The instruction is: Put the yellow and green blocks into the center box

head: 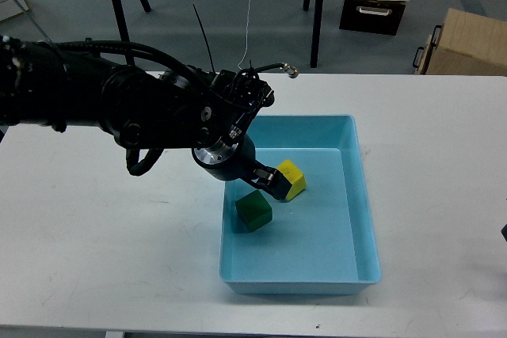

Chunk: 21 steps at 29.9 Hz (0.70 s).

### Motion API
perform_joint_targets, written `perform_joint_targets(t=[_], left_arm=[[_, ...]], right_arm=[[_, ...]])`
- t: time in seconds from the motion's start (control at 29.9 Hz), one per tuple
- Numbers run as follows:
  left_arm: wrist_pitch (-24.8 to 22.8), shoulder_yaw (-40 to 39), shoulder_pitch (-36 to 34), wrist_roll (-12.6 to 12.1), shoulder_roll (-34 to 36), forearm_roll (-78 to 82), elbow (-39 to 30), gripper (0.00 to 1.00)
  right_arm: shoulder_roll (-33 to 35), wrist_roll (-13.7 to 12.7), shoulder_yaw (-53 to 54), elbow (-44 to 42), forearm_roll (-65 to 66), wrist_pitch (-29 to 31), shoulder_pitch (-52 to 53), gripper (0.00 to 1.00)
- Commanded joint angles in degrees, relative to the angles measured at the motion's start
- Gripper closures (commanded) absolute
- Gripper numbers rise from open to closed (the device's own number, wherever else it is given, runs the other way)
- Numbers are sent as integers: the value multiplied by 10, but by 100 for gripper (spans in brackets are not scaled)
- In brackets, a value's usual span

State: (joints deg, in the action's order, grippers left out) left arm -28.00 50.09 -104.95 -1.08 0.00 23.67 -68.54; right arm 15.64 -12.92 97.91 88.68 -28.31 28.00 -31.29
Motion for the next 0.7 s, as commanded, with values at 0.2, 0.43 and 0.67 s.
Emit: perform_joint_targets(t=[0.2, 0.43, 0.67], left_arm=[[0, -156, 19, 79, 112, -2, 44, 0], [0, -457, 146, 87, 235, 0, 98, 0], [0, -738, 306, 100, 288, 1, 98, 0]], right_arm=[[19, 4, 10, -5, 1, 0, 18, 0], [44, 4, 3, -28, 3, 0, 80, 0], [67, 4, -15, -47, 10, 0, 127, 0]])
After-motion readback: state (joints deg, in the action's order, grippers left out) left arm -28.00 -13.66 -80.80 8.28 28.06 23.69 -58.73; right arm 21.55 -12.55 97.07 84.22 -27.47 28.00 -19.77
